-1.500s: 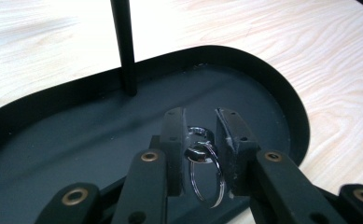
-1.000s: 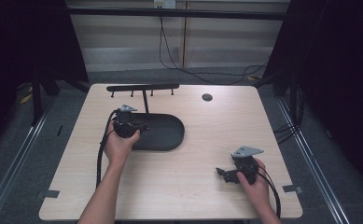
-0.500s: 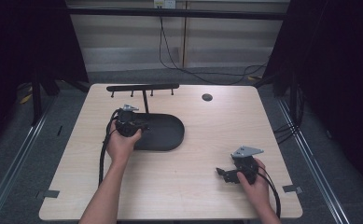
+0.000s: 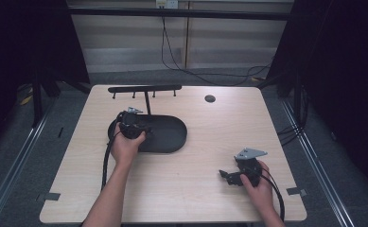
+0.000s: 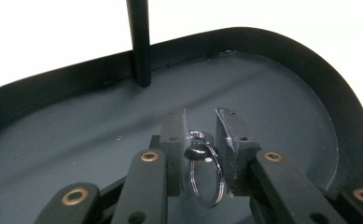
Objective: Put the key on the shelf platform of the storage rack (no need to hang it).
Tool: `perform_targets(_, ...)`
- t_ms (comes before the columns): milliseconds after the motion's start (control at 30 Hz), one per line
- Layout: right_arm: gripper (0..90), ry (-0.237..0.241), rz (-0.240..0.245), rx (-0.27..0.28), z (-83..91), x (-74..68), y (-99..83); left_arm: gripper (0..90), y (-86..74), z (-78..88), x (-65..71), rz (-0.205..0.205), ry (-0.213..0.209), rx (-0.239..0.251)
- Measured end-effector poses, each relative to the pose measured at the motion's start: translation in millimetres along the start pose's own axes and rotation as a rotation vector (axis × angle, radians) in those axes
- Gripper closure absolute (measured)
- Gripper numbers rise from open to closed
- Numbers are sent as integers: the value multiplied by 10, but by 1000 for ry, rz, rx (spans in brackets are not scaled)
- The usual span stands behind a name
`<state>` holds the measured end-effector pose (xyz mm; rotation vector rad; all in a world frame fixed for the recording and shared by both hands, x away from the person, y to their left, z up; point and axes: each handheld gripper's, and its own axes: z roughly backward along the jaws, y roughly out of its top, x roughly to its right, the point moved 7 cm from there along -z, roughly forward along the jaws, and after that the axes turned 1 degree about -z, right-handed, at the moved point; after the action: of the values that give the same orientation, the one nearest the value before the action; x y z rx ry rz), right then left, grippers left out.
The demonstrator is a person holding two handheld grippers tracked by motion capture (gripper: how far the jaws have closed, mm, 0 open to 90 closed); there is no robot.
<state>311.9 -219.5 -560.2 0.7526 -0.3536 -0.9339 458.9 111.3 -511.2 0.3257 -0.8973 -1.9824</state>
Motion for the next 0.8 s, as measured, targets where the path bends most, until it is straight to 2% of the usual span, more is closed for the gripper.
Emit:
perform_targets(267, 130, 0, 1, 1, 0, 0, 0, 734, 4, -15, 10, 11, -7, 9)
perform_targets(800, 131, 0, 0, 0, 0, 0, 0, 733, -32, -87, 9, 9, 4, -6)
